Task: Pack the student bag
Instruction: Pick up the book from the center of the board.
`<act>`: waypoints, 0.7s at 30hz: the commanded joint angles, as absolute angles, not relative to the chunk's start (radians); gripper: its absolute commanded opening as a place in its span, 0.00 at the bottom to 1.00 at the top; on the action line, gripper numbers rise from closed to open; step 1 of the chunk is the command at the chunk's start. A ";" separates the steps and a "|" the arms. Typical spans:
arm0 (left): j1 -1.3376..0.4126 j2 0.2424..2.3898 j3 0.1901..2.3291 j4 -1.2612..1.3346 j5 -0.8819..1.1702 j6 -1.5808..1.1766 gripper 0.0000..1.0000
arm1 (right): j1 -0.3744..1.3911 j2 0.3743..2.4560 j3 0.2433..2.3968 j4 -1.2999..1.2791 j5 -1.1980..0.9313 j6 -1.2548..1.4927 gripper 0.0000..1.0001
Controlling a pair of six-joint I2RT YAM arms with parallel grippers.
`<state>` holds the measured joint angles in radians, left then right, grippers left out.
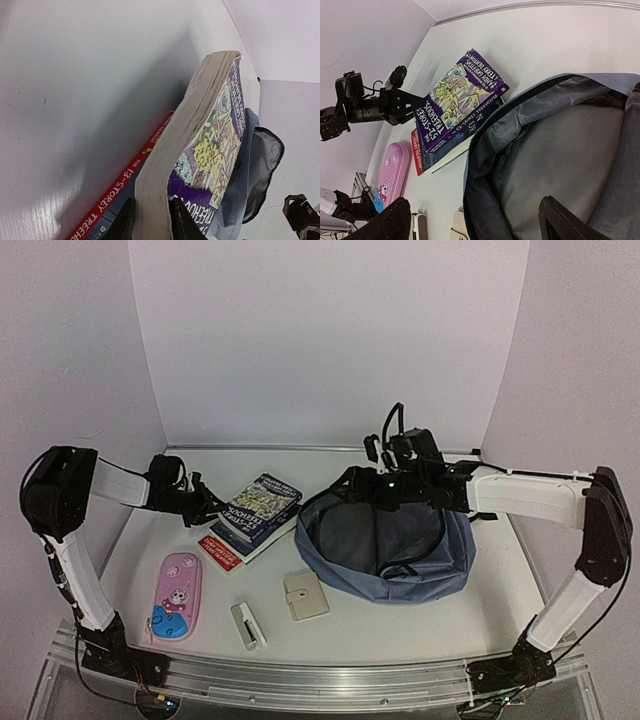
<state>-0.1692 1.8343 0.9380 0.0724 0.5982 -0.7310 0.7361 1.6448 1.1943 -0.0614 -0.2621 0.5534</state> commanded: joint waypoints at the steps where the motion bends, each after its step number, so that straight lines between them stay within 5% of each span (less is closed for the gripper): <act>1: -0.169 1.804 0.974 0.085 0.590 -0.724 0.12 | 0.740 1.579 1.190 -0.036 -0.241 0.559 0.88; 4: -0.170 1.752 0.983 0.057 0.572 -0.720 0.01 | 0.740 1.565 1.189 -0.039 -0.232 0.560 0.88; 21: -0.171 1.280 1.033 -0.265 0.663 -0.637 0.00 | 0.740 1.593 1.204 0.091 -0.444 0.512 0.98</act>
<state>-0.1692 1.3989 0.9498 -0.2015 0.5762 -0.6666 0.7361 1.5781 1.1870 -0.0018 -0.3519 0.5282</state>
